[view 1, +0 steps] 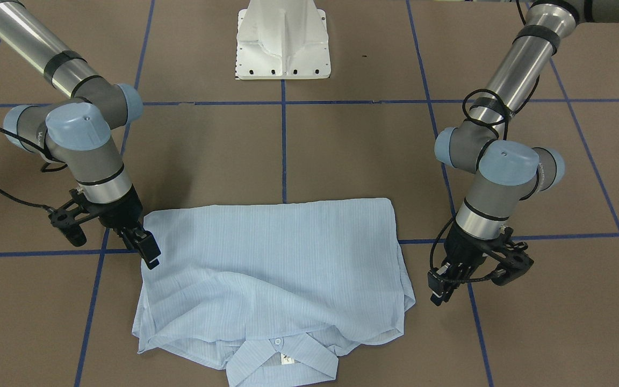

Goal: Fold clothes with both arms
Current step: 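Raise both grippers and draw them back from the folded shirt, then lower the right gripper to the shirt's side edge nearest it and grasp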

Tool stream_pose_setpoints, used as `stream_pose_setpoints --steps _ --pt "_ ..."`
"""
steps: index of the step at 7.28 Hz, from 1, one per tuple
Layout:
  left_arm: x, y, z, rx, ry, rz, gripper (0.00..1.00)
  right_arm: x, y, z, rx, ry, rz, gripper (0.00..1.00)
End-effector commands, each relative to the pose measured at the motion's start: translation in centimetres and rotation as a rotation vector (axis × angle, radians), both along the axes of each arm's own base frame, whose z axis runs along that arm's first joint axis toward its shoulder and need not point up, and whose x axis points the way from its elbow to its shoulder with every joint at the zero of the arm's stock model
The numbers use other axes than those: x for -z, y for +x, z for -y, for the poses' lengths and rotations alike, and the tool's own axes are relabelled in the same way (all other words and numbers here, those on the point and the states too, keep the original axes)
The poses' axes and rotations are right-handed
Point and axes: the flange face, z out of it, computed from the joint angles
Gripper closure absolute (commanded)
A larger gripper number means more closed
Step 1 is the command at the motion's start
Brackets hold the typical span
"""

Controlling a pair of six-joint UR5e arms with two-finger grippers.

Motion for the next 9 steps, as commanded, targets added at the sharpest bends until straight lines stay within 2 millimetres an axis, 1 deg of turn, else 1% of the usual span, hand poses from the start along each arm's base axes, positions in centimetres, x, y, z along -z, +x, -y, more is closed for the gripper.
stream_pose_setpoints --steps 1,2,3,4,5,6,7,8,9 --pt "0.5 0.0 -0.2 -0.013 0.0 -0.013 0.68 -0.8 -0.3 -2.4 0.021 -0.009 0.003 0.18" --pt "0.5 -0.1 -0.2 -0.012 0.0 -0.013 0.68 -0.6 -0.3 -2.8 0.026 -0.005 0.007 0.29" --pt "0.5 0.0 -0.2 -0.013 -0.003 -0.015 0.68 -0.5 0.2 -3.5 0.03 -0.002 0.012 0.41" --pt "0.5 0.0 -0.2 -0.013 -0.003 -0.015 0.68 -0.1 0.6 -4.5 0.037 0.002 0.019 0.55" --pt "0.5 0.0 -0.2 -0.013 -0.003 -0.015 0.68 -0.2 0.2 -4.9 0.033 -0.013 0.026 0.71" --pt "0.4 -0.1 -0.2 -0.012 -0.004 -0.014 0.68 -0.6 -0.6 -5.2 0.041 -0.015 0.019 0.71" --pt "0.4 0.0 -0.3 -0.012 -0.004 -0.016 0.68 -0.5 -0.5 -5.2 0.04 -0.012 0.021 0.69" --pt "0.4 -0.1 -0.2 -0.011 -0.004 -0.016 0.68 -0.5 -0.3 -5.1 0.036 -0.008 0.022 0.63" --pt "0.4 0.0 -0.3 -0.012 -0.004 -0.016 0.68 -0.1 0.1 -5.2 0.035 -0.003 0.028 0.46"
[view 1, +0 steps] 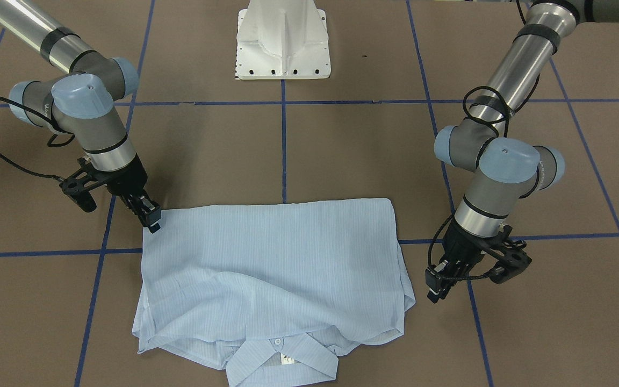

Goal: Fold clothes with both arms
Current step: 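Lower the right gripper to the shirt's side edge nearest it and grasp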

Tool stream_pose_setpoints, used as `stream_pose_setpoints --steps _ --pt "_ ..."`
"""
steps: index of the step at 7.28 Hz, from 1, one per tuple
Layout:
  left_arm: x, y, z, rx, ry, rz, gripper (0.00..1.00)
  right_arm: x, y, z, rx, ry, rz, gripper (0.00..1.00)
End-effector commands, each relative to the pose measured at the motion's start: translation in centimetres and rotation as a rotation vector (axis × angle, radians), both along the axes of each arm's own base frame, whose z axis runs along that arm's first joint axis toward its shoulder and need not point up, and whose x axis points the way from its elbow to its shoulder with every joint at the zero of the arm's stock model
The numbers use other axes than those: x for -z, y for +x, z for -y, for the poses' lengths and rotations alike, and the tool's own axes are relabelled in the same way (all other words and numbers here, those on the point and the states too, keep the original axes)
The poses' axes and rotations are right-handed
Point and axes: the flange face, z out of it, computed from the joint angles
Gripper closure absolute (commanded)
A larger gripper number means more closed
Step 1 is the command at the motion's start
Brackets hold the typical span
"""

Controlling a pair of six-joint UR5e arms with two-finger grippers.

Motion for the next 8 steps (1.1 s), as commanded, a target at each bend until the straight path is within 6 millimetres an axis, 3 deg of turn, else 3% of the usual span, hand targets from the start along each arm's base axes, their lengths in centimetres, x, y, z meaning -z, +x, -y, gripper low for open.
stream_pose_setpoints --steps 1,2,4,5,6,7,8 --pt "0.0 -0.1 0.0 0.001 0.0 0.0 0.68 -0.4 0.7 -0.4 0.001 0.002 -0.005 0.34" --pt "0.0 0.0 0.0 0.0 -0.001 -0.001 0.68 -1.4 0.7 -0.7 0.006 -0.004 -0.021 0.33" --pt "0.0 -0.1 0.0 0.003 -0.001 -0.001 0.68 -1.5 -0.2 -0.7 0.006 -0.001 -0.031 0.35" --pt "0.0 -0.1 0.0 0.002 -0.002 -0.002 0.68 -1.2 -0.4 -0.7 0.007 0.0 -0.028 0.53" --pt "0.0 -0.1 0.0 0.004 -0.002 -0.001 0.68 -1.2 -0.4 -0.6 0.008 -0.001 -0.031 0.89" --pt "-0.1 -0.1 0.0 0.004 -0.003 0.0 0.68 -1.2 -0.4 -0.6 0.006 0.0 -0.03 1.0" --pt "-0.1 -0.1 0.0 0.004 -0.003 0.0 0.68 -0.9 -0.4 -0.6 0.007 0.002 -0.026 1.0"
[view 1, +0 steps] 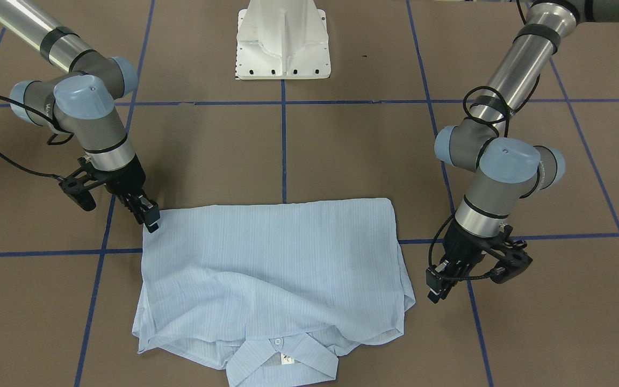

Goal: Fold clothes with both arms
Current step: 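Lower the right gripper to the shirt's side edge nearest it and grasp, then drag the shirt edge toward the robot with the right gripper, rotating the shirt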

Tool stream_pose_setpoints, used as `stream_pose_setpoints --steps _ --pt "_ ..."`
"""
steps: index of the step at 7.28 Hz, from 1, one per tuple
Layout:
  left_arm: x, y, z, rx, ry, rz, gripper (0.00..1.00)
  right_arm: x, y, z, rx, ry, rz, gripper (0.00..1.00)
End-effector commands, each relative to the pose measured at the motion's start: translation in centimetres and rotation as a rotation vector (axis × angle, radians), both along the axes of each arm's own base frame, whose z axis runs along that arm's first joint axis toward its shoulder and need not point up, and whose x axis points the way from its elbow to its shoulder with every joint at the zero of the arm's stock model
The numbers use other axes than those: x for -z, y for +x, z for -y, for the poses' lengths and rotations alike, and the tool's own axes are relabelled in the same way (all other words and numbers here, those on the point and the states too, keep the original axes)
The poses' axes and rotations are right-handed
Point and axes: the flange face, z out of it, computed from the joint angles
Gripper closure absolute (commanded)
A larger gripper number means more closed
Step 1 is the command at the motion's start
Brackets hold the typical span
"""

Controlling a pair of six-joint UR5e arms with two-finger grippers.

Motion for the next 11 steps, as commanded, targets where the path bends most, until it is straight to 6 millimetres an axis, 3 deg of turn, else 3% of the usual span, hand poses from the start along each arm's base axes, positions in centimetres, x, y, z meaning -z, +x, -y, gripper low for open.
stream_pose_setpoints --steps 1,3,4,5,6,8,9,10,11 --pt "0.0 0.1 -0.1 -0.001 0.0 0.0 0.68 0.9 0.3 0.0 -0.001 0.01 0.015 1.0" --pt "0.1 0.1 0.0 -0.001 0.0 -0.001 0.68 3.0 2.1 -1.0 -0.006 0.037 0.049 1.0" --pt "0.4 0.1 -0.1 -0.001 0.004 -0.005 0.68 4.6 2.2 -3.5 0.016 0.029 0.052 1.0" --pt "0.6 0.0 -0.1 0.0 0.007 -0.009 0.68 7.3 2.2 -7.6 0.066 0.014 0.046 1.0" --pt "0.9 0.1 -0.2 -0.001 0.009 -0.013 0.68 9.8 2.6 -14.8 0.169 -0.003 0.029 1.0" --pt "1.3 -0.1 -0.5 -0.004 0.016 -0.021 0.68 11.6 -1.0 -26.4 0.361 -0.03 -0.08 1.0" --pt "2.4 -0.3 -0.9 -0.014 0.028 -0.04 0.68 11.4 -1.0 -32.0 0.483 -0.053 -0.15 1.0" --pt "2.7 -1.0 -2.5 -0.062 0.028 -0.072 0.68 11.9 -1.2 -36.4 0.592 -0.073 -0.181 1.0" --pt "2.8 -1.7 -4.4 -0.09 0.03 -0.097 0.68 12.5 -1.1 -39.4 0.683 -0.094 -0.169 1.0"
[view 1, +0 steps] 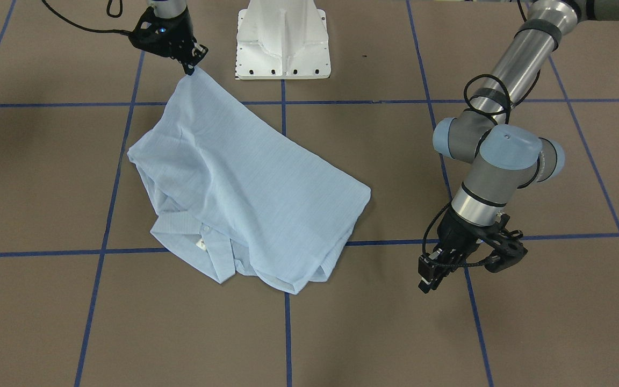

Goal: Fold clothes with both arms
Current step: 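Drag the shirt edge toward the robot with the right gripper, rotating the shirt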

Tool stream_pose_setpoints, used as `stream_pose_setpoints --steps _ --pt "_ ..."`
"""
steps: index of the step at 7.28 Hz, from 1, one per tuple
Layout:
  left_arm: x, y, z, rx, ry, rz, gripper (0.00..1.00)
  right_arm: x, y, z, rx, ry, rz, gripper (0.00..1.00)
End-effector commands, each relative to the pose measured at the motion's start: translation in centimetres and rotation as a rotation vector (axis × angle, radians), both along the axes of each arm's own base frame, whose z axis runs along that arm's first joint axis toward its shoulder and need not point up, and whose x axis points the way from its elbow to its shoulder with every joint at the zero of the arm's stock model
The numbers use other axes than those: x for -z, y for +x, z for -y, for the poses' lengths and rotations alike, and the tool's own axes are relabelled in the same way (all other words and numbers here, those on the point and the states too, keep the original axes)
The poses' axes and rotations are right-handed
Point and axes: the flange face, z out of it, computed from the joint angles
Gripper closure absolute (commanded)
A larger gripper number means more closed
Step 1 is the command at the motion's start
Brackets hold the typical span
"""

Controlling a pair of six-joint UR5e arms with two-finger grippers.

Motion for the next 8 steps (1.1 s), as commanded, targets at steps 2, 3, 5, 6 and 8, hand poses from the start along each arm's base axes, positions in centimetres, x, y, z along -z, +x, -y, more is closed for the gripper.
stream_pose_setpoints --steps 2,3,5,6,8 --pt "1.3 -2.4 -5.4 -0.098 -0.033 -0.114 0.65 0.2 -0.8 -10.2 0.166 -0.061 -0.041 0.01" --pt "2.5 -2.8 -7.7 -0.104 -0.049 -0.162 0.63 0.5 -0.6 -9.1 0.116 -0.061 -0.032 0.0" --pt "2.3 -2.9 -15.2 -0.152 -0.109 -0.226 0.57 5.7 3.0 -2.7 -0.067 -0.09 0.108 0.0" --pt "2.0 -3.1 -18.4 -0.179 -0.13 -0.239 0.52 7.5 4.8 0.7 -0.141 -0.095 0.16 0.0" --pt "1.2 -1.0 -21.3 -0.206 -0.182 -0.244 0.38 8.2 8.3 6.8 -0.289 -0.092 0.186 0.0"
